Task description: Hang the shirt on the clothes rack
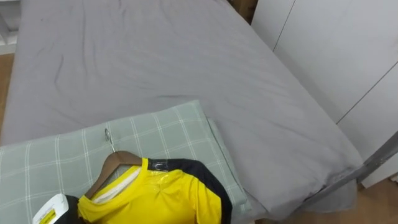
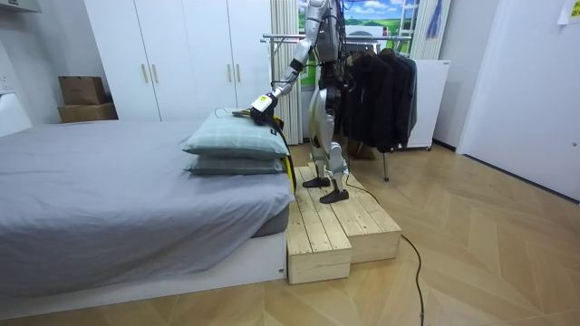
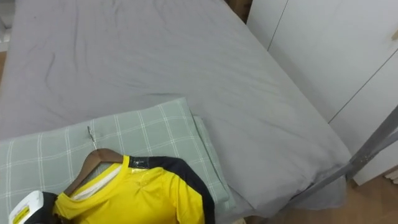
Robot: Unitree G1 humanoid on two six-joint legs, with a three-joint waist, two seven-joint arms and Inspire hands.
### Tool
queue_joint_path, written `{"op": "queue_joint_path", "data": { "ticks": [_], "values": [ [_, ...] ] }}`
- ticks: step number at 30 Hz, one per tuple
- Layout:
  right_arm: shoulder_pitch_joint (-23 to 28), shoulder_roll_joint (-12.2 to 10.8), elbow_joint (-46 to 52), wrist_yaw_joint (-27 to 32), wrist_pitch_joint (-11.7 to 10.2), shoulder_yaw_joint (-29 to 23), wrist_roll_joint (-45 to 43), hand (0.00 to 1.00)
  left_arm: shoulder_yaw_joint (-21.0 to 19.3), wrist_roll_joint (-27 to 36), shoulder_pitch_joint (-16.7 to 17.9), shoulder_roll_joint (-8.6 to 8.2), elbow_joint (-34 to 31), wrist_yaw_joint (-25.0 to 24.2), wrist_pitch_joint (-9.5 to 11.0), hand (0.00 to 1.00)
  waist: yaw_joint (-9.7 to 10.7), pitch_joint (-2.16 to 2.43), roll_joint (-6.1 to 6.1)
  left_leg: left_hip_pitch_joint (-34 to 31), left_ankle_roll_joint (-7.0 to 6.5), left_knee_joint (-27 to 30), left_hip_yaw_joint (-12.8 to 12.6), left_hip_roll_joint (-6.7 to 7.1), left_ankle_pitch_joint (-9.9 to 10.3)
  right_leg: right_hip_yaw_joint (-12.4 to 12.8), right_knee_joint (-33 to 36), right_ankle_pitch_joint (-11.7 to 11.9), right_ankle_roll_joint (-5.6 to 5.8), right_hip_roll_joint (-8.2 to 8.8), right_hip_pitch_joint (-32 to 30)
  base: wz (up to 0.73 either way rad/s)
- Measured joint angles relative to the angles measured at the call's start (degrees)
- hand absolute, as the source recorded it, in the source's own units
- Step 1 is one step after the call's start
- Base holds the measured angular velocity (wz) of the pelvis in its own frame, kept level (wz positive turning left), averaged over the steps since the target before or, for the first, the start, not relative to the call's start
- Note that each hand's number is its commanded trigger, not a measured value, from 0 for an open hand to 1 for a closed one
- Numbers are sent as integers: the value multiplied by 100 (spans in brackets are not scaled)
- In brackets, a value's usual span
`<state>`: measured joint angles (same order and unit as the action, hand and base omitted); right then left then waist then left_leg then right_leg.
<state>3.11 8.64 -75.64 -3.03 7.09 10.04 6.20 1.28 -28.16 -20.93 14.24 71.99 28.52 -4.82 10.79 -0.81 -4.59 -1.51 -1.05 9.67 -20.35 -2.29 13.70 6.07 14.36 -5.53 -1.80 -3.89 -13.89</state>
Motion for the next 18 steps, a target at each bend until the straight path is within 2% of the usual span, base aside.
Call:
{"op": "queue_joint_path", "data": {
  "ticks": [18],
  "values": [
    [-15, -1, 20, 90, -5, 0, -122, 0, 17, 186, 11, -39, 1, 1, 18, 100, -9, -3, 58, 42, 0, 16, 6, -16, -1, -20, -65, 4, -3, -1, 88, 0]
  ]
}}
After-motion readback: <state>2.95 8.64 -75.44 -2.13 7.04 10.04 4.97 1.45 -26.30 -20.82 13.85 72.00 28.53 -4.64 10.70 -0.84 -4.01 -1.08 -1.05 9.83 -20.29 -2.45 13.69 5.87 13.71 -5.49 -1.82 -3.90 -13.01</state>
